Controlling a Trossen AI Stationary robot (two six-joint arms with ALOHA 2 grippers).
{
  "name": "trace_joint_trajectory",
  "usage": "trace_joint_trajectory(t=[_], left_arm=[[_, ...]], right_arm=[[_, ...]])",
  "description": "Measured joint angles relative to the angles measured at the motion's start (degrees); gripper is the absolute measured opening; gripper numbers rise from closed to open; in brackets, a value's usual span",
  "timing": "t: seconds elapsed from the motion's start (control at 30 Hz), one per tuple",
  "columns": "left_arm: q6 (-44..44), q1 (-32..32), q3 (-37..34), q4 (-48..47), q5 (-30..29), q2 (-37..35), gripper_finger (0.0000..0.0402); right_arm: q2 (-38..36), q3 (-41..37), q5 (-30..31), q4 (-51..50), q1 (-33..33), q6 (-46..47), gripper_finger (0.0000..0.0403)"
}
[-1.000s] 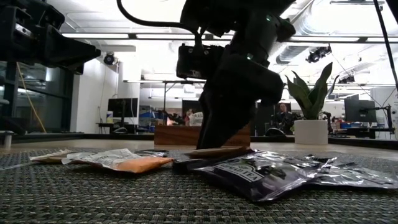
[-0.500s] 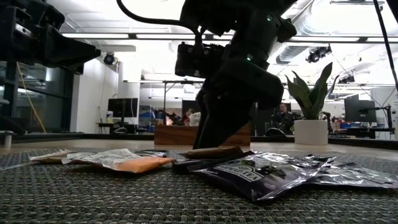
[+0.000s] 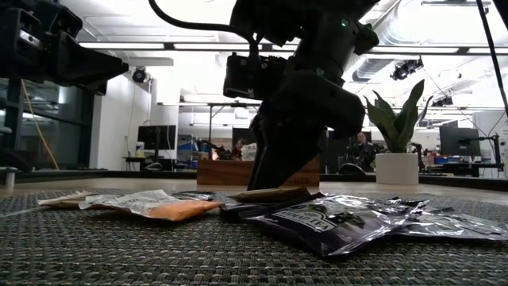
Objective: Pick & Place Tea
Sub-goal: Put the light brown tea bag into the right compartment of the wooden organizer
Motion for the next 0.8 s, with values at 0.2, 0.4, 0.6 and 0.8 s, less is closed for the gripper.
trace_joint_trajectory(t=[0.2, 0.4, 0.6, 0.8], left_arm=[[-0.01, 0.01, -0.01, 0.0, 0.0, -0.02, 0.0082], [0.0, 0.01, -0.01, 0.0, 0.01, -0.01, 0.0082], [-0.01, 0.01, -0.01, 0.0, 0.0, 0.0, 0.0082], [0.01, 0.0, 0.0, 0.0, 0.0, -0.01, 0.0082]], right_arm=[[0.04, -0.02, -0.07, -0.05, 0.0, -0.11, 0.0109], [0.04, -0.04, 0.02, -0.07, -0.02, -0.28, 0.0072], [0.04, -0.04, 0.33, -0.08, -0.04, -0.8, 0.0014], [0.04, -0.04, -0.32, -0.02, -0.09, -1.36, 0.0003]])
